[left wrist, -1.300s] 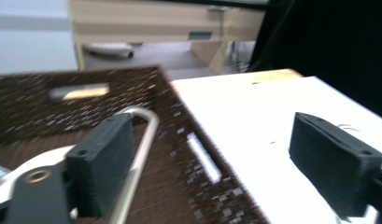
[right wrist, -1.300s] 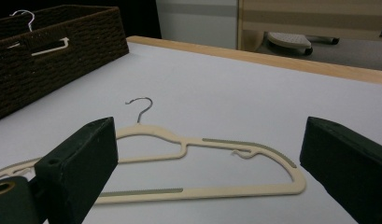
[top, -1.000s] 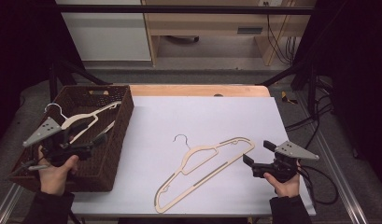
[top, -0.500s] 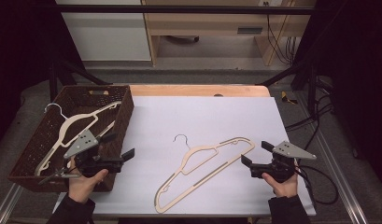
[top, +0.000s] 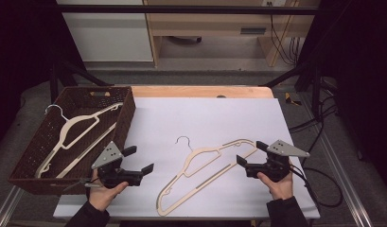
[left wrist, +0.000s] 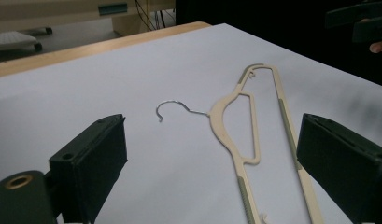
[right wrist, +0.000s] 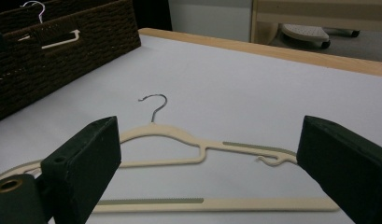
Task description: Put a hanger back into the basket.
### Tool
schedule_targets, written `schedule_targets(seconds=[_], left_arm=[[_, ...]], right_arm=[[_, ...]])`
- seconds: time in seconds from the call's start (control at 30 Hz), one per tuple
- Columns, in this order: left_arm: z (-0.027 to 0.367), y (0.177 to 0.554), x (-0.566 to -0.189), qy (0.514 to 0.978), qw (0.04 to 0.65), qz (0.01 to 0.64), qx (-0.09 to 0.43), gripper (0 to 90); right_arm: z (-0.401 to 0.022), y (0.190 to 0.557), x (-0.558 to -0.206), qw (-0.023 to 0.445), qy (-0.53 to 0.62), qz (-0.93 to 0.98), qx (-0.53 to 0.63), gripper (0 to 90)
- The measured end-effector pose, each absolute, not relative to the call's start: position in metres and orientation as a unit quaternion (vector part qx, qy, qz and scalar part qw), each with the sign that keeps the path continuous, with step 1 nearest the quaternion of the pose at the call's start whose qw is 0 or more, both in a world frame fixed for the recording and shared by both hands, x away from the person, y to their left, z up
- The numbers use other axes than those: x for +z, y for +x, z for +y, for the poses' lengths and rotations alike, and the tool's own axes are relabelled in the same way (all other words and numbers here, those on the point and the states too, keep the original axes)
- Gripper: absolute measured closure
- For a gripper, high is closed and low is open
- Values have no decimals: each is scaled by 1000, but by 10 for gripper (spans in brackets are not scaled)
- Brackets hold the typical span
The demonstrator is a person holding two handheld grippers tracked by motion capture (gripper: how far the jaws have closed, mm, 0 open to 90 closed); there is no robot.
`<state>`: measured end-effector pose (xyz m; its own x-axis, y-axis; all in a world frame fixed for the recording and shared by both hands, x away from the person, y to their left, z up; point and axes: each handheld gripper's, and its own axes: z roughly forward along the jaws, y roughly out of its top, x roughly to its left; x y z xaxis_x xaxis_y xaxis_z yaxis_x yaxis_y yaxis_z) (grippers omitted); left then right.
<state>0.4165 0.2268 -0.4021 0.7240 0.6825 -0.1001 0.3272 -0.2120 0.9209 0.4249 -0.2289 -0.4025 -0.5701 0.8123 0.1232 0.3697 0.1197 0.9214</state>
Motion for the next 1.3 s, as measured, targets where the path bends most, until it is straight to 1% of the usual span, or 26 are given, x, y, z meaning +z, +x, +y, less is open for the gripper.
schedule_targets(seconds=[0.2, 0.33, 0.4, 0.6, 0.8, 1.0, 1.07, 1.2, 1.3], left_arm=[[218, 418, -419, 780, 512, 329, 147, 82], [217, 420, -426, 785, 503, 332, 142, 79], [217, 420, -427, 786, 503, 332, 140, 79], [219, 420, -430, 786, 503, 332, 136, 78], [217, 421, -434, 792, 498, 331, 128, 77], [216, 421, -436, 792, 497, 330, 127, 72], [216, 421, -437, 792, 497, 330, 127, 71], [216, 422, -439, 795, 494, 329, 126, 62], [216, 422, -439, 794, 496, 328, 125, 57]], right_arm=[[-218, 431, -402, 206, 408, 725, 515, 87], [-202, 440, -401, 204, 401, 732, 511, 101], [-199, 441, -401, 205, 397, 736, 509, 103], [-174, 456, -399, 198, 392, 743, 505, 126], [-140, 479, -404, 185, 391, 757, 489, 177], [-121, 494, -411, 176, 388, 771, 473, 220], [-118, 496, -413, 179, 386, 775, 467, 220], [-107, 505, -418, 172, 385, 782, 459, 242], [-99, 510, -423, 176, 385, 785, 452, 259]])
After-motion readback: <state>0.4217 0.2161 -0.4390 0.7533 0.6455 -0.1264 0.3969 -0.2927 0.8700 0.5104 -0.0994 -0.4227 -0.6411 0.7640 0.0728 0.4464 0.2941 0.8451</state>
